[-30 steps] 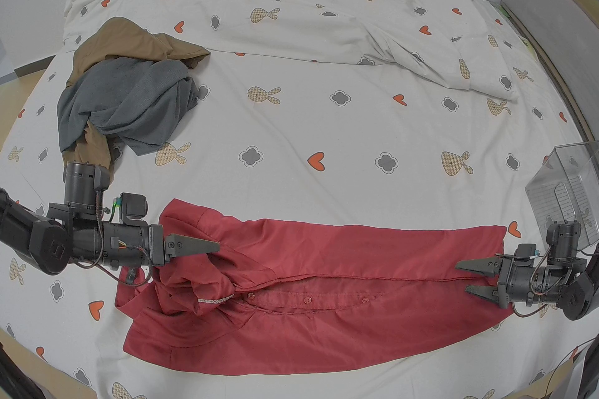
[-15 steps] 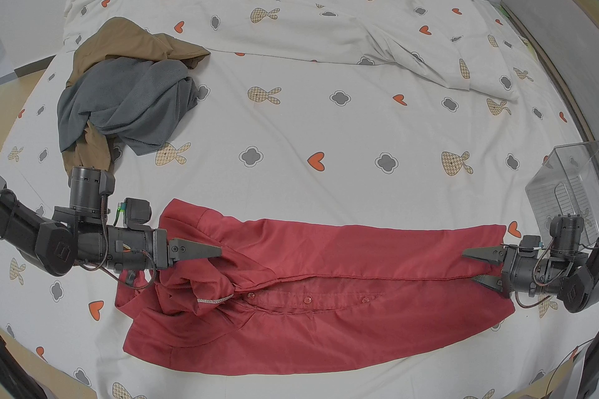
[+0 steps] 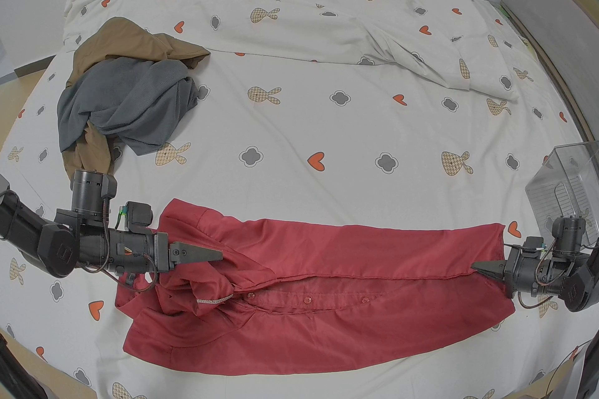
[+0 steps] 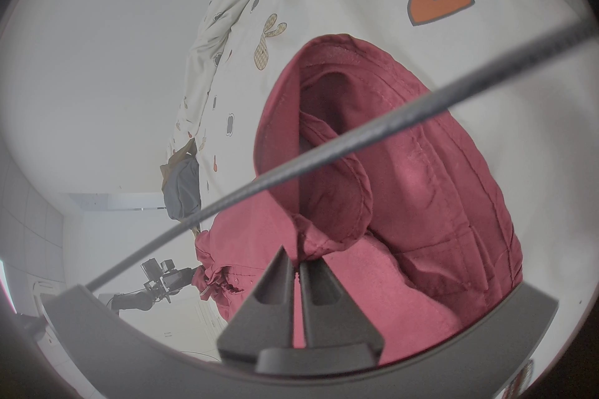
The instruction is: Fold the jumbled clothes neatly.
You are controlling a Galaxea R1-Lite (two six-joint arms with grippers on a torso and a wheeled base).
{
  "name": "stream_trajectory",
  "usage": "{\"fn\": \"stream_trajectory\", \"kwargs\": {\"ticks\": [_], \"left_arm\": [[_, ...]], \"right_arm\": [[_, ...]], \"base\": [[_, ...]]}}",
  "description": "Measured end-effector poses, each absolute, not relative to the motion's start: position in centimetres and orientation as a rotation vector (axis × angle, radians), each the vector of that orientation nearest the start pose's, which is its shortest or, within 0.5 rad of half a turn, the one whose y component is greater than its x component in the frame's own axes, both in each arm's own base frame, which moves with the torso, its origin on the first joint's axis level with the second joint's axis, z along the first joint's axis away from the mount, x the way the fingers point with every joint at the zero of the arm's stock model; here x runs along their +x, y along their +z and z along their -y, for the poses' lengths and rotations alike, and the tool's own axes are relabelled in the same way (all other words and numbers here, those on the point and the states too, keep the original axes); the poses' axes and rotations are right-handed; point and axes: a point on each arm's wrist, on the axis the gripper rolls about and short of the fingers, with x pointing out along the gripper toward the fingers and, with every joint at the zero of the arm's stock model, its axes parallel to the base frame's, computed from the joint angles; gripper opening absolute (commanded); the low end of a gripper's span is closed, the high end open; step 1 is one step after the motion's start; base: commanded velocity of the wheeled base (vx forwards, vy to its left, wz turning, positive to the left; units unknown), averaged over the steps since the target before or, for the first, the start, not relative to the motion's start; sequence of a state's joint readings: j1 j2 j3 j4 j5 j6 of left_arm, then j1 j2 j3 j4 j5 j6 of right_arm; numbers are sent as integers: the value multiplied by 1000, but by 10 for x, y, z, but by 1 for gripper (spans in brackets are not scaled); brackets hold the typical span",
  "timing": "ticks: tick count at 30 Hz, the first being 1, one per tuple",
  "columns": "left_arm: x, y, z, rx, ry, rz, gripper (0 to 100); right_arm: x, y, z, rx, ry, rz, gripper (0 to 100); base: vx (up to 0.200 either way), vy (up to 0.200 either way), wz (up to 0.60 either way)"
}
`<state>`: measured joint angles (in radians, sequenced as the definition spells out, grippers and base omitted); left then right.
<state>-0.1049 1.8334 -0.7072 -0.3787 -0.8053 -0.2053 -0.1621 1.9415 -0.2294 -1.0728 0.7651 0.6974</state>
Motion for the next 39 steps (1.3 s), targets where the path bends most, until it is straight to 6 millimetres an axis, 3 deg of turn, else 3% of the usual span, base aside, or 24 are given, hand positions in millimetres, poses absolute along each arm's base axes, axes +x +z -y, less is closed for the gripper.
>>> {"fn": "stream_trajectory", "kwargs": {"ticks": [7, 19, 38, 39], "left_arm": [[287, 99, 47, -449, -791, -820, 100], [271, 98, 49, -449, -799, -839, 100], [251, 98, 58, -441, -833, -877, 100], [250, 98, 58, -442, -833, -878, 100]], "right_arm": [[233, 44, 23, 937, 369, -752, 0], [213, 58, 32, 935, 331, -689, 0], [204, 47, 41, 961, 269, -716, 0], [204, 46, 41, 955, 269, -720, 100]], "base": [[0, 0, 0], [0, 0, 0], [0, 0, 0], [0, 0, 0]]}}
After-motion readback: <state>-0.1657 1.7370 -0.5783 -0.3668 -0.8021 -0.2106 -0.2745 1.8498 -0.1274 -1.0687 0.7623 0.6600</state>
